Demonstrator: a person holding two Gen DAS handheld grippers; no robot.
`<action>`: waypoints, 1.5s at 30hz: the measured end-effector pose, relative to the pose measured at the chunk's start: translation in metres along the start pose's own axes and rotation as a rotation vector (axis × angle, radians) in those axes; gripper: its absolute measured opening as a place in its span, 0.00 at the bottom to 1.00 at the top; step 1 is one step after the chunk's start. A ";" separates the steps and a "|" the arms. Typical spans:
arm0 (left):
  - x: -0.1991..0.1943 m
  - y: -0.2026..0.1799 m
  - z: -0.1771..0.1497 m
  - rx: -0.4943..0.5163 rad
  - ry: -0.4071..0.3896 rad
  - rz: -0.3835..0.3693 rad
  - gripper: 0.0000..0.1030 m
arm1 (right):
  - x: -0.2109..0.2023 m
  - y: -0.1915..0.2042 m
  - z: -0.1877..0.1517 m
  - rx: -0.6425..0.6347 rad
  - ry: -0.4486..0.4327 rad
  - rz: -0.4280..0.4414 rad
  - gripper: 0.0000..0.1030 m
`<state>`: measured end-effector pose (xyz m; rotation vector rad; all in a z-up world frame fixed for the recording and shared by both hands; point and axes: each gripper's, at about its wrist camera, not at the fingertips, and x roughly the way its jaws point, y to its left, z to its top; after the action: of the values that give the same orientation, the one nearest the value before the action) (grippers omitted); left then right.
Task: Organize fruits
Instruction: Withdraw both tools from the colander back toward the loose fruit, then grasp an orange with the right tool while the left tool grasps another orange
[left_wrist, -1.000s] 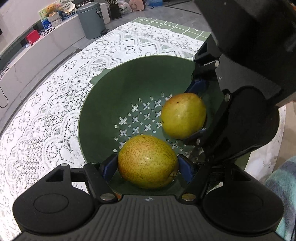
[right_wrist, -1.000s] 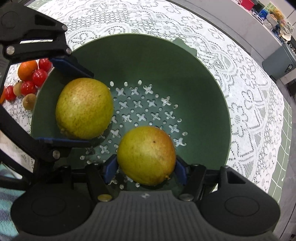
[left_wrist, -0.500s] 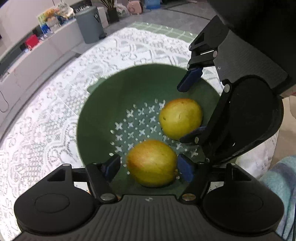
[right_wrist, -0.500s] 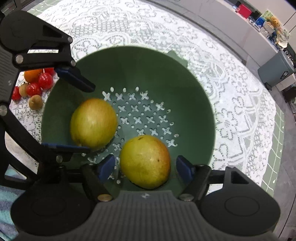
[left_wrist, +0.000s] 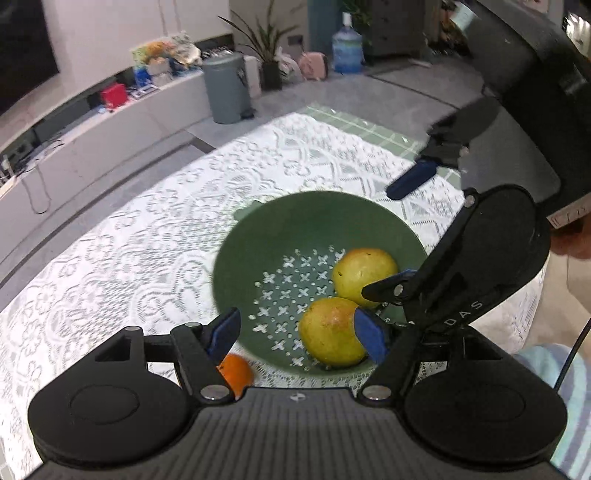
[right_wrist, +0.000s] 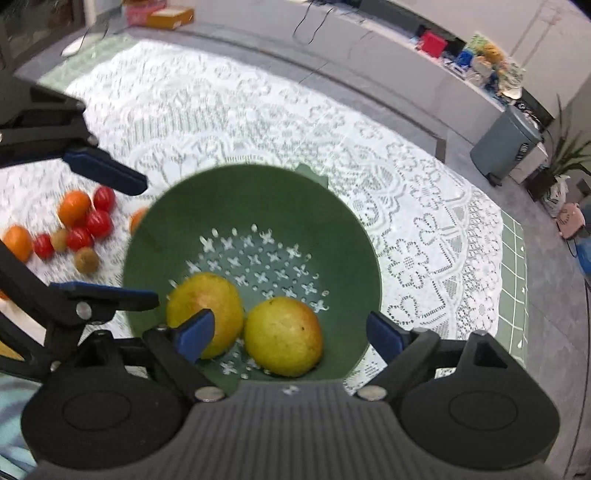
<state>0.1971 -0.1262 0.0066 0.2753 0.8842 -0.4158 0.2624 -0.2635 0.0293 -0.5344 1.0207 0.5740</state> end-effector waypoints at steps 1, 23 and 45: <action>-0.006 0.002 -0.003 -0.013 -0.010 0.005 0.80 | -0.005 0.002 -0.001 0.021 -0.014 0.005 0.84; -0.110 0.045 -0.092 -0.290 -0.103 0.080 0.80 | -0.047 0.099 -0.026 0.364 -0.201 0.204 0.84; -0.117 0.104 -0.189 -0.490 -0.098 0.052 0.77 | 0.006 0.211 -0.029 0.374 -0.175 0.313 0.67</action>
<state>0.0491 0.0691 -0.0091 -0.1718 0.8524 -0.1528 0.1059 -0.1267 -0.0190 0.0087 1.0200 0.6731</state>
